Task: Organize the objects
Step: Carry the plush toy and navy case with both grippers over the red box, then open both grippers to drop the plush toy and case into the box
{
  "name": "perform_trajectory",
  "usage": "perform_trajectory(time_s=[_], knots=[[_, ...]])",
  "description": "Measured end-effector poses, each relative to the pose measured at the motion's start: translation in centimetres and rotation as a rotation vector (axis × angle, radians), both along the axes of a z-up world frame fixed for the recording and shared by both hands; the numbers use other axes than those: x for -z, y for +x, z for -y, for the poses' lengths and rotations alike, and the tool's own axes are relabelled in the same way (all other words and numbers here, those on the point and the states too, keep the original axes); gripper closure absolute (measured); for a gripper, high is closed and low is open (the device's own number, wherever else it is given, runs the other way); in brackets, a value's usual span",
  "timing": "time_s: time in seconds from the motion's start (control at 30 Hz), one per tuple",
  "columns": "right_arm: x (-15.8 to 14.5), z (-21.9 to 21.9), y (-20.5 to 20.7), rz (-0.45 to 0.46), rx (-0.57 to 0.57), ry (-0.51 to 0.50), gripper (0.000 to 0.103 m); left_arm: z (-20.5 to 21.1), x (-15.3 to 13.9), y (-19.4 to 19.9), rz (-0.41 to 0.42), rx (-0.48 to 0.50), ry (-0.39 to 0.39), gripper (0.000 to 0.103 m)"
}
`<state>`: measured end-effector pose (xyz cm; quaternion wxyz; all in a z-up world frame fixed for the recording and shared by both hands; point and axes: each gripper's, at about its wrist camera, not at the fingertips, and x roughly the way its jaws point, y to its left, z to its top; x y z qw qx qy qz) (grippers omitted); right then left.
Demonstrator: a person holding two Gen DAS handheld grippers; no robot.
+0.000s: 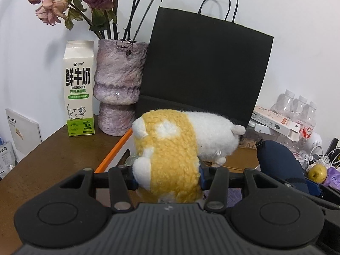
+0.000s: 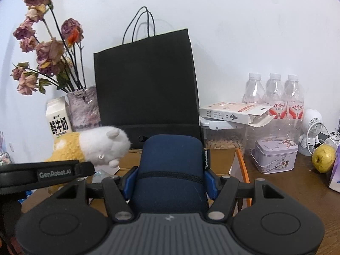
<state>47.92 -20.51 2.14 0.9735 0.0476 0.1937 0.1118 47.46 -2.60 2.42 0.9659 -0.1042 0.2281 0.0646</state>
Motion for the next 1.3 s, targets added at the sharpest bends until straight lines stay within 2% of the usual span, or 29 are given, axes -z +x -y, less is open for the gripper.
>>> perform_trajectory(time_s=[0.6, 0.7, 0.73, 0.77, 0.8, 0.83, 0.87, 1.3], knots=[[1.8, 0.0, 4.2, -0.044, 0.006, -0.034, 0.041, -0.1, 1.2, 2.8, 0.001, -0.015, 0.036, 0.054], [1.9, -0.3, 4.3, -0.056, -0.001, -0.044, 0.037, -0.2, 1.2, 2.8, 0.009, -0.026, 0.041, 0.052], [2.0, -0.3, 4.4, -0.061, -0.001, -0.049, 0.037, -0.3, 1.2, 2.8, 0.007, -0.031, 0.038, 0.049], [2.0, -0.4, 4.4, -0.061, 0.004, -0.052, 0.029, -0.4, 1.2, 2.8, 0.006, -0.036, 0.033, 0.041], [2.0, -0.5, 4.3, -0.056, 0.006, -0.056, 0.014, -0.5, 1.2, 2.8, 0.008, -0.038, 0.028, 0.033], [1.9, -0.5, 4.2, -0.052, 0.007, -0.059, 0.007, -0.6, 1.2, 2.8, 0.011, -0.043, 0.026, 0.014], [1.9, -0.6, 4.1, -0.046, 0.005, -0.059, 0.0, -0.6, 1.2, 2.7, 0.016, -0.053, 0.025, 0.0], [1.8, -0.5, 3.9, -0.042, 0.007, -0.058, 0.0, -0.6, 1.1, 2.3, 0.029, -0.081, 0.026, 0.0]])
